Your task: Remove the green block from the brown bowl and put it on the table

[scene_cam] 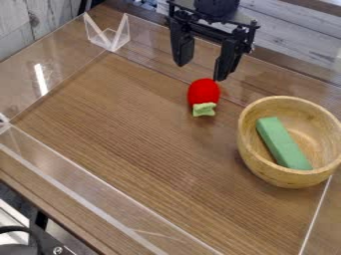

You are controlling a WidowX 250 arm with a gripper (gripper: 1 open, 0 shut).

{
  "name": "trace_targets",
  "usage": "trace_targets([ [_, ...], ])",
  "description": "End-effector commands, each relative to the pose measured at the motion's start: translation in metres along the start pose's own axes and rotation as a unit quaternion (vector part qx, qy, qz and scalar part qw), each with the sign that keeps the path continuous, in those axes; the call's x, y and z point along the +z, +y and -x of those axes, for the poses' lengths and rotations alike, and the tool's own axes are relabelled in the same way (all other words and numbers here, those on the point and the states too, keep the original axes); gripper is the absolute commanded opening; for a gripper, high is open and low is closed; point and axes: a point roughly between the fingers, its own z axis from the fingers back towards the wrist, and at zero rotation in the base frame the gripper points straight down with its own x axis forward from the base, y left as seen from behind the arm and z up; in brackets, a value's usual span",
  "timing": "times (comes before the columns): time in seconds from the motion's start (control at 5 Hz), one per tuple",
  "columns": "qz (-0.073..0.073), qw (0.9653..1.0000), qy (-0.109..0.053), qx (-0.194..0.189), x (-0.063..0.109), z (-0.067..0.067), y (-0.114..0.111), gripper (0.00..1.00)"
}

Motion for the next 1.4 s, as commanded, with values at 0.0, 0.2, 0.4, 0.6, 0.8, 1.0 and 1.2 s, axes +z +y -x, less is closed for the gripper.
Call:
trace_targets([
  [0.0,0.001,0.9998,0.016,-0.008,-0.004,0.005,-0.005,1.0],
  [0.2,0.012,0.9977,0.015,0.065,-0.009,0.005,-0.025,1.0],
  [0.4,0.023,0.9904,0.011,0.136,-0.01,0.004,-0.041,1.0],
  [0.6,0.04,0.9824,0.007,0.182,-0.012,0.004,-0.064,1.0],
  [0.8,0.054,0.9725,0.001,0.226,-0.016,0.001,-0.082,1.0],
  [1.0,0.067,0.9598,-0.009,0.272,-0.015,-0.004,-0.095,1.0],
  [1.2,0.074,0.9493,-0.015,0.305,-0.015,-0.011,-0.103,1.0],
])
